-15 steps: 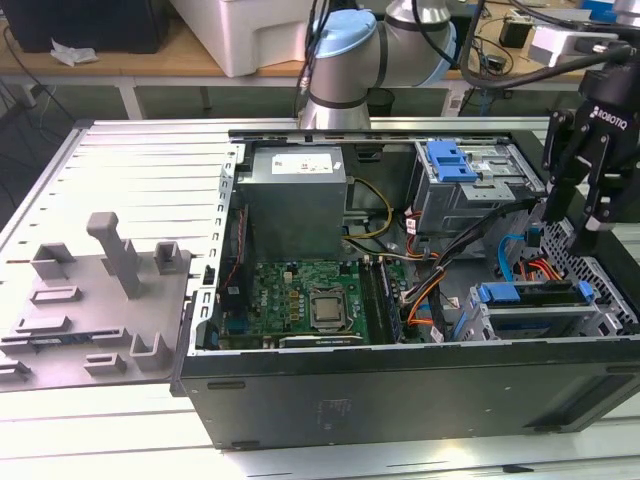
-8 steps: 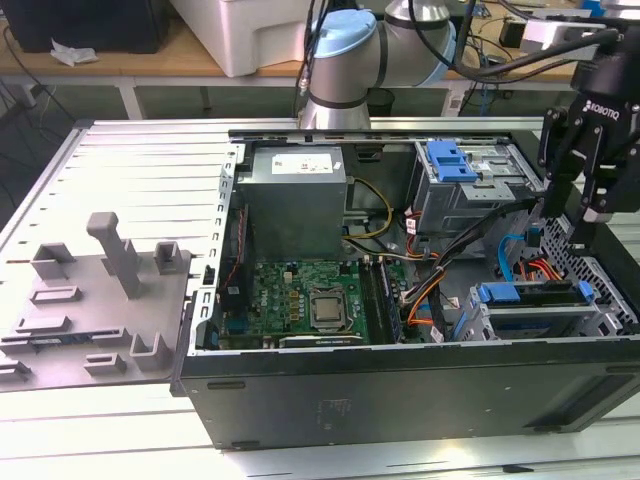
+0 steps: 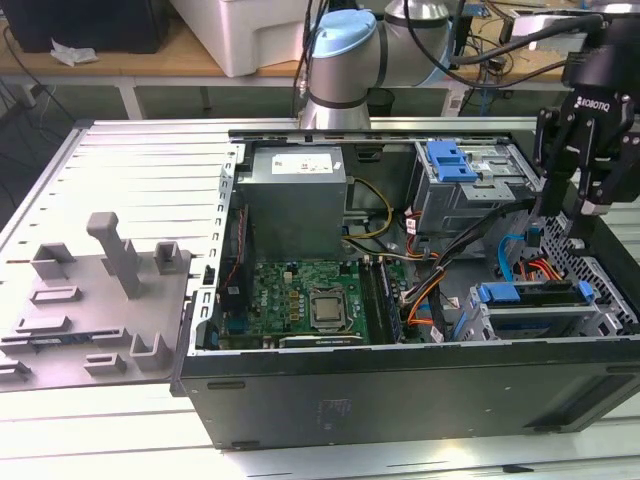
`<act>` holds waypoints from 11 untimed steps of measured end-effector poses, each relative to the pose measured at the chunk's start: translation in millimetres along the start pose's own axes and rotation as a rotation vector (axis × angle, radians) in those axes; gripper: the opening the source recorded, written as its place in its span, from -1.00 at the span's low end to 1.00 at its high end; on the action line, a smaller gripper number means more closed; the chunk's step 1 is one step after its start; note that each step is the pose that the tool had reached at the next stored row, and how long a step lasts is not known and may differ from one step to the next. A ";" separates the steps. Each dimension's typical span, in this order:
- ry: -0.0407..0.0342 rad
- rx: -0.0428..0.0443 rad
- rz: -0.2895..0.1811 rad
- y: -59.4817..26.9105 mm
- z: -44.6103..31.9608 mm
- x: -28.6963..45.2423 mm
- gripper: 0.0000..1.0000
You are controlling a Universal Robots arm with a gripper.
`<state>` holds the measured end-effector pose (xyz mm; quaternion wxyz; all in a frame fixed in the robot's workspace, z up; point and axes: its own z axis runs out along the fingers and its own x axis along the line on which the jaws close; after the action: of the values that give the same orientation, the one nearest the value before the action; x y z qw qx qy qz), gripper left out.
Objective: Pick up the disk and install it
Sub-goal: 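Insert the second disk wire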
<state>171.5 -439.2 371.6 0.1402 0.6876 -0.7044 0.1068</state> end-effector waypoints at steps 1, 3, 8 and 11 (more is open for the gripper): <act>0.0192 0.0003 0.001 0.8 -0.1 -2.7 0.10; 0.0397 0.0006 0.002 2.2 0.1 -4.9 0.10; 0.1011 0.0015 0.005 8.1 2.0 -11.8 0.10; 0.1247 0.0018 0.006 12.1 2.5 -15.9 0.10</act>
<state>159.5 -424.8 364.3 0.1829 0.6775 -0.6963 0.1505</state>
